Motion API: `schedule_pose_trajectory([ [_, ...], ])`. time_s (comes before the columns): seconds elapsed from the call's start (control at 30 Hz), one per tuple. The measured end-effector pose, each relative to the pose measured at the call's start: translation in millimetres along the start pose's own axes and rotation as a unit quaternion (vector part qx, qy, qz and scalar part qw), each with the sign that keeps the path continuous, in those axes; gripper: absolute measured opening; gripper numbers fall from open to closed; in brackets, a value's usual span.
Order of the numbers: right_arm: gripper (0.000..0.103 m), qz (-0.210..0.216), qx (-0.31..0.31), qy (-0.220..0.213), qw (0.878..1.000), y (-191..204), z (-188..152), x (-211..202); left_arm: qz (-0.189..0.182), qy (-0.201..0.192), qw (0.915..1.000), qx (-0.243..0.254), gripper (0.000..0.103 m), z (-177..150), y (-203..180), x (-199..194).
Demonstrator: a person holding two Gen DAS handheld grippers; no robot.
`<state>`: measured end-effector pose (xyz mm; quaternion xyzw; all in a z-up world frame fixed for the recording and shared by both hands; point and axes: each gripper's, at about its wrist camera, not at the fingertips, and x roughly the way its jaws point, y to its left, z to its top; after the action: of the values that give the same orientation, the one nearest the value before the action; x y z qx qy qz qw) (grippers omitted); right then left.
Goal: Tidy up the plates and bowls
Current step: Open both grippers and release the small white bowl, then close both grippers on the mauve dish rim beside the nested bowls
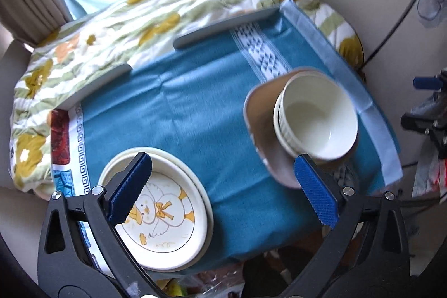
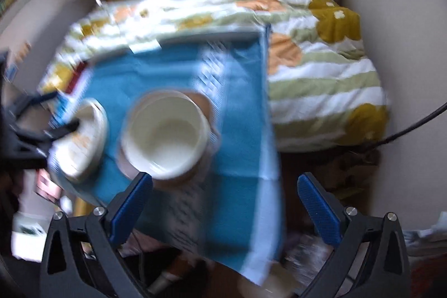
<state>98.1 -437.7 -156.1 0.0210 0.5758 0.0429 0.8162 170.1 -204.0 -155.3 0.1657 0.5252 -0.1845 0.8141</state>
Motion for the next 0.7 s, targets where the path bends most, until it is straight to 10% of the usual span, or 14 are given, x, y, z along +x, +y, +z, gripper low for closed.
schedule_pose_trajectory([
  [0.7, 0.086, 0.021, -0.038, 0.12, 0.992, 7.3, 18.6, 87.6, -0.044, 0.105, 0.9929, 0.036, 0.087, -2.8, -17.9, 103.1],
])
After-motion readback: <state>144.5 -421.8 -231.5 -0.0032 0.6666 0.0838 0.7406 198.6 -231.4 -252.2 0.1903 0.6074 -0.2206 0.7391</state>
